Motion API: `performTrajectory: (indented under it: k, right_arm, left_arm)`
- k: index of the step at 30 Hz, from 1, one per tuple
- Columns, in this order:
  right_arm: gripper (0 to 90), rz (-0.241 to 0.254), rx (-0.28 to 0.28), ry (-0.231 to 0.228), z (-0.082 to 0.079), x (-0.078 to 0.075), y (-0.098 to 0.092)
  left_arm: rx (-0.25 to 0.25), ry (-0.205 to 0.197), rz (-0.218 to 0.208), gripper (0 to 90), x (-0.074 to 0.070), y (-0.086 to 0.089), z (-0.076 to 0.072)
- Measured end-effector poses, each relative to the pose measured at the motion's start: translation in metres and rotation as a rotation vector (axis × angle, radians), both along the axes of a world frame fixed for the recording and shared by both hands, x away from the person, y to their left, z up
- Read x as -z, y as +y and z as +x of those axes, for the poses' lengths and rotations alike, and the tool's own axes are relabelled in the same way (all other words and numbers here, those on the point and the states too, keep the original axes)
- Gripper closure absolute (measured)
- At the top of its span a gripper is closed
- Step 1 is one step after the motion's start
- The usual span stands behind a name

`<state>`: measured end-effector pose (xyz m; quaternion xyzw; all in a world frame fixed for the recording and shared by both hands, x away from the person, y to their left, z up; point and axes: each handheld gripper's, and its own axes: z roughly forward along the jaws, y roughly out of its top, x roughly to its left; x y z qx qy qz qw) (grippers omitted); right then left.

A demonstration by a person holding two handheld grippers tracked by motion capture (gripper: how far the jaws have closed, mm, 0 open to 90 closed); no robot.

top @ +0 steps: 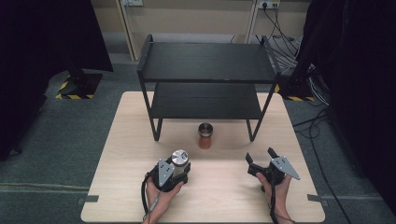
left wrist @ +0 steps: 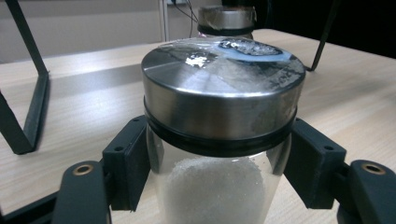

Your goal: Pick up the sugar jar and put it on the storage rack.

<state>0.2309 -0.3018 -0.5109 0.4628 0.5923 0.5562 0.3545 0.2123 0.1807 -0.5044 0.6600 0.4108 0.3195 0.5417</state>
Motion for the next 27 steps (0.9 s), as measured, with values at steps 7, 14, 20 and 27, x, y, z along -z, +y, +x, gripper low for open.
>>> performTrajectory:
  k: [7, 14, 20, 27]
  right_arm:
    - [2.9, -0.001, 0.002, -0.001, 0.0, 0.0, 0.001]
    - [2.9, -0.005, 0.001, -0.001, 0.0, 0.0, 0.001]
    - [2.9, -0.004, 0.001, -0.001, 0.0, 0.0, 0.001]
    - [3.0, -0.002, 0.003, -0.003, 0.0, 0.0, 0.001]
  left_arm:
    - [-0.052, -0.085, -0.015, 30.7, -0.005, 0.001, -0.011]
    - [-0.105, -0.168, -0.052, 30.7, -0.015, -0.001, -0.024]
    - [-0.111, -0.196, -0.069, 30.7, -0.021, -0.001, -0.028]
    - [-0.142, -0.222, -0.06, 30.7, -0.029, -0.005, -0.028]
